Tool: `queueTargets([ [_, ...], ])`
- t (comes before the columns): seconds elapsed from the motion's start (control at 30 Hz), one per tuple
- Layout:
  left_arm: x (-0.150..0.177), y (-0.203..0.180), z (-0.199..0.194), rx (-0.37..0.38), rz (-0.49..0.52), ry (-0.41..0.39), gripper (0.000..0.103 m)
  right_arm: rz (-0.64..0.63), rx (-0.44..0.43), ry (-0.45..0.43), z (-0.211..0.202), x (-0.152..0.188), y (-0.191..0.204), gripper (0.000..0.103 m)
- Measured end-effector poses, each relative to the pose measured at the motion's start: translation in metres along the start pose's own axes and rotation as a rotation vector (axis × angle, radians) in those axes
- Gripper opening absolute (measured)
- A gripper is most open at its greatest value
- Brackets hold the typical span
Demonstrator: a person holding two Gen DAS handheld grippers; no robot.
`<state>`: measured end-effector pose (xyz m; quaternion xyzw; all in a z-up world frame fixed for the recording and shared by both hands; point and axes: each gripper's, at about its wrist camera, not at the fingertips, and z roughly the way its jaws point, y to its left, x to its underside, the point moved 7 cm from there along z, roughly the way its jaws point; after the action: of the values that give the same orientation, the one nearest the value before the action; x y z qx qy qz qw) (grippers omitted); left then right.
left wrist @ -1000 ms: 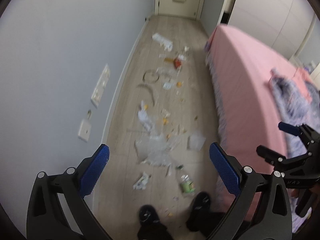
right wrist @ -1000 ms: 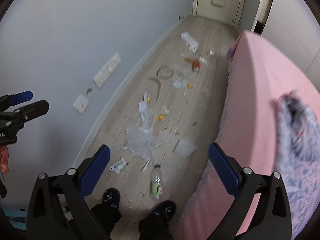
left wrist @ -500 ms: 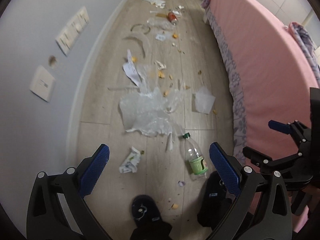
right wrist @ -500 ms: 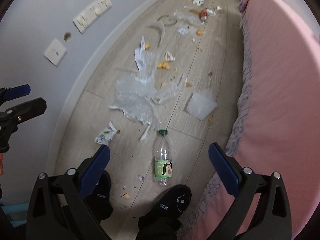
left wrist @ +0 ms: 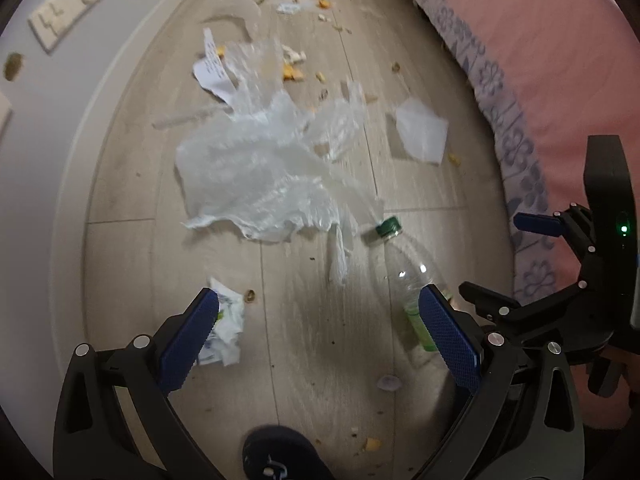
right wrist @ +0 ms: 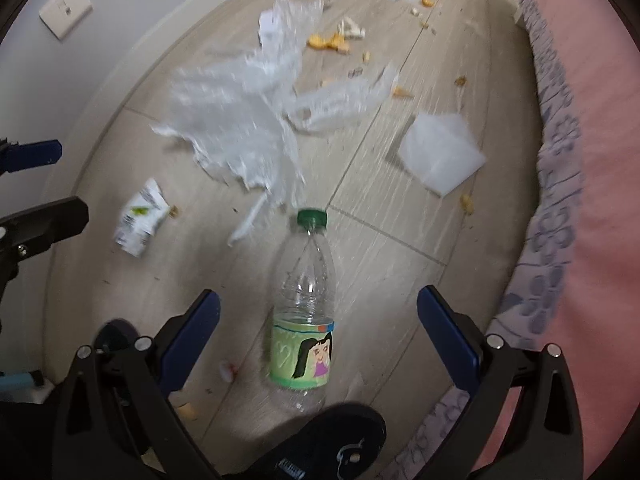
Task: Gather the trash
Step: 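Lower both tools toward the green-capped bottle and the white snack wrapper, then close the right gripper around the label of the green-capped bottle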
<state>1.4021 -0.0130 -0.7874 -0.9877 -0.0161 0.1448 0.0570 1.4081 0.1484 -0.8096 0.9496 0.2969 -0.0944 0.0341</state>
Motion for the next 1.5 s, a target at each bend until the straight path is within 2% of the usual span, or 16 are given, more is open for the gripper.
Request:
queueTargets([
  [0.17,0.012,-0.005,0.042,0.015,0.061,0.022,0.097,-0.032,-0.007,0.028,0.041,0.016,0.005,0.096],
  [0.37,0.014,-0.014,0.069,0.026,0.140,0.019,0.097,-0.061,-0.003,0.033,0.064,0.023,0.009,0.096],
  [0.6,0.015,-0.015,0.095,0.085,0.103,0.058,0.097,-0.100,0.018,0.042,0.085,0.029,0.015,0.096],
  [0.73,0.020,-0.021,0.109,0.124,0.119,0.086,0.097,-0.123,0.027,0.039,0.089,0.030,0.018,0.096],
  [1.03,0.018,-0.025,0.119,0.147,0.162,0.095,0.097,-0.114,0.037,0.044,0.095,0.034,0.022,0.096],
  [1.5,0.021,-0.025,0.124,0.144,0.158,0.107,0.097,-0.124,0.039,0.039,0.104,0.036,0.032,0.096],
])
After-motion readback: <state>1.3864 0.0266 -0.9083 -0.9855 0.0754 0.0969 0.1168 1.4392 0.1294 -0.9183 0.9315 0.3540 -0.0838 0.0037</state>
